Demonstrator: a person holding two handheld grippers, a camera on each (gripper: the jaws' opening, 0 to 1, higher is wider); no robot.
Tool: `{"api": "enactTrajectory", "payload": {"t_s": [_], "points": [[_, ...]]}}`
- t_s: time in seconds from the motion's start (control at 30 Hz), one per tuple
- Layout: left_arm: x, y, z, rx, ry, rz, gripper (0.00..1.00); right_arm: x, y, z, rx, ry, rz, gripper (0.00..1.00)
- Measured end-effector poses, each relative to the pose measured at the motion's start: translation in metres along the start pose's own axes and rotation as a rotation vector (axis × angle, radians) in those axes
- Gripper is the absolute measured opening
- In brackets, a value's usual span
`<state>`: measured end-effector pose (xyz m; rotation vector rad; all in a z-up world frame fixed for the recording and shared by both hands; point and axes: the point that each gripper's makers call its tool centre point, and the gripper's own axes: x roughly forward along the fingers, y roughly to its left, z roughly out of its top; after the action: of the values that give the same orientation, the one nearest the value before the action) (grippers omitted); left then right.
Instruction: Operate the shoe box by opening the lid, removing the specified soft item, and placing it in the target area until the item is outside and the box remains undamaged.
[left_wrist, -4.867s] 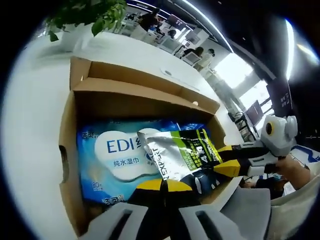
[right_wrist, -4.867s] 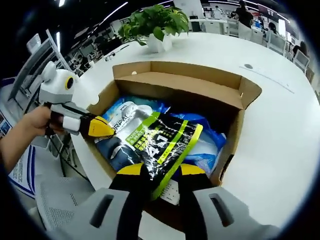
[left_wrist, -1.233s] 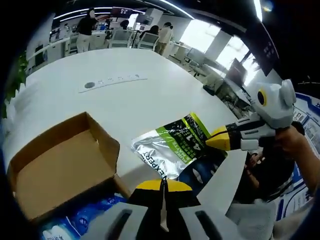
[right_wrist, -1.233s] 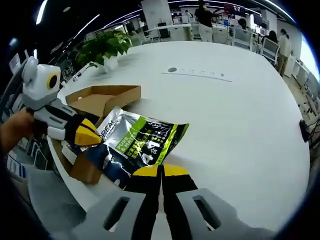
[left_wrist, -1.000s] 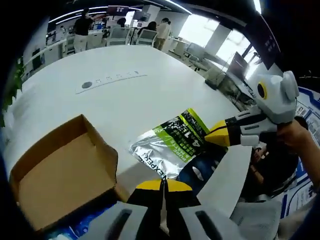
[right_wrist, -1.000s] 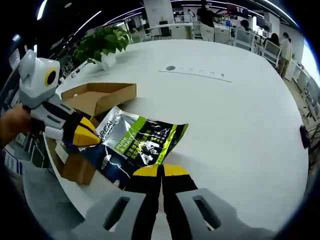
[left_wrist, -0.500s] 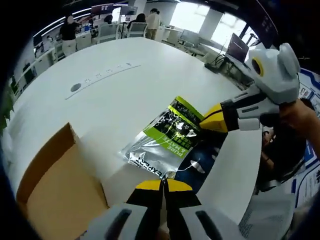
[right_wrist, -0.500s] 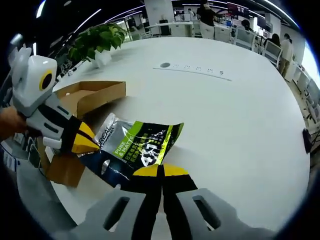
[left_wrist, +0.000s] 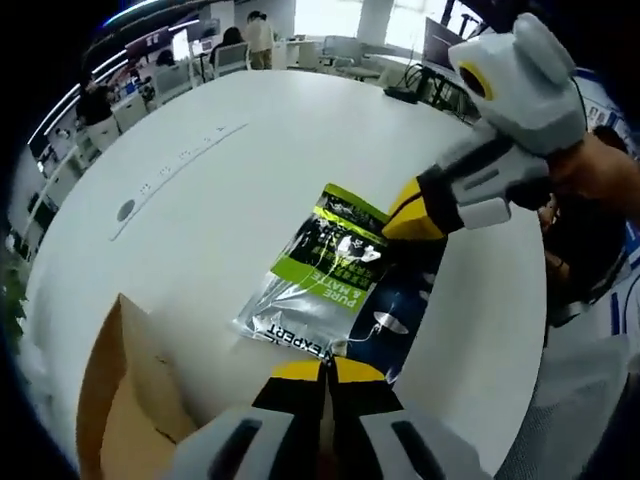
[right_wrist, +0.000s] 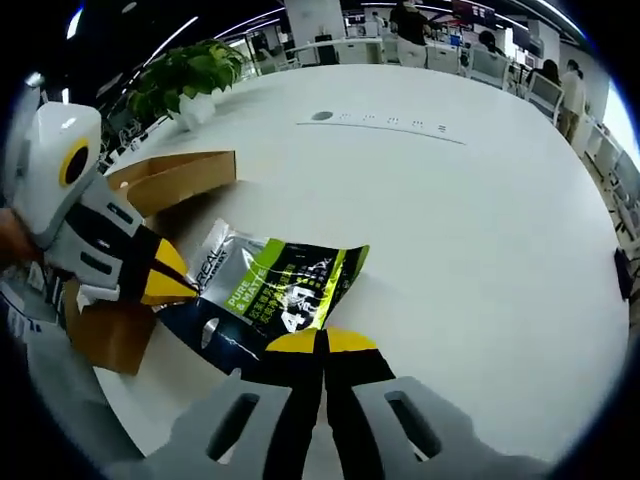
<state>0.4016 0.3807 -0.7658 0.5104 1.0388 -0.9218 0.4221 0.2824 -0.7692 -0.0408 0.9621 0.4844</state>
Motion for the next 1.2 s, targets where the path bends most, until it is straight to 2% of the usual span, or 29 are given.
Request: {"api": "enactTrajectory", "payload": {"t_s": [0.17,0.27,0.37,0.5,0.6,0.77,0.87,1.07,1.13,1.2], "points": [[0.008,0.003,-0.003,0.115,0.04,0.033,0.01,0.007,-0.001,-0.004,-0.007,0.003,0.001,0.0],[0.01,0.004,-0.002,0.132,0.047,0.04,0.01,0.01,-0.003,-0.006,-0.01,0.001,0.001,0.0],[0.012,0.01,-0.001,0.204,0.063,0.074,0.01,0.012,-0.003,-0.007,-0.008,-0.001,0.003,0.0],[0.015,0.01,-0.003,0.237,0.083,0.083,0.02,0.015,-0.004,-0.005,-0.001,-0.009,0.001,0.0],[0.016,0.009,-0.005,0.299,0.097,0.101,0.02,0.016,-0.004,-0.005,-0.007,-0.006,-0.003,0.0],[0.014,0.011,-0.007,0.266,0.106,0.096,0.04,0.017,-0.006,-0.005,-0.033,-0.013,-0.022,0.02],[0.012,0.01,-0.009,0.298,0.111,0.104,0.06,0.016,-0.007,-0.005,-0.028,-0.018,-0.028,0.03],[0.007,0.011,-0.013,0.306,0.11,0.118,0.1,0.013,-0.009,-0.006,-0.068,-0.03,-0.042,0.09],[0.005,0.006,-0.017,0.348,0.135,0.088,0.13,0.011,-0.009,-0.004,-0.057,-0.041,-0.039,0.12],[0.003,0.005,-0.019,0.349,0.144,0.095,0.17,0.01,-0.011,-0.003,-0.054,-0.049,-0.046,0.14]]}}
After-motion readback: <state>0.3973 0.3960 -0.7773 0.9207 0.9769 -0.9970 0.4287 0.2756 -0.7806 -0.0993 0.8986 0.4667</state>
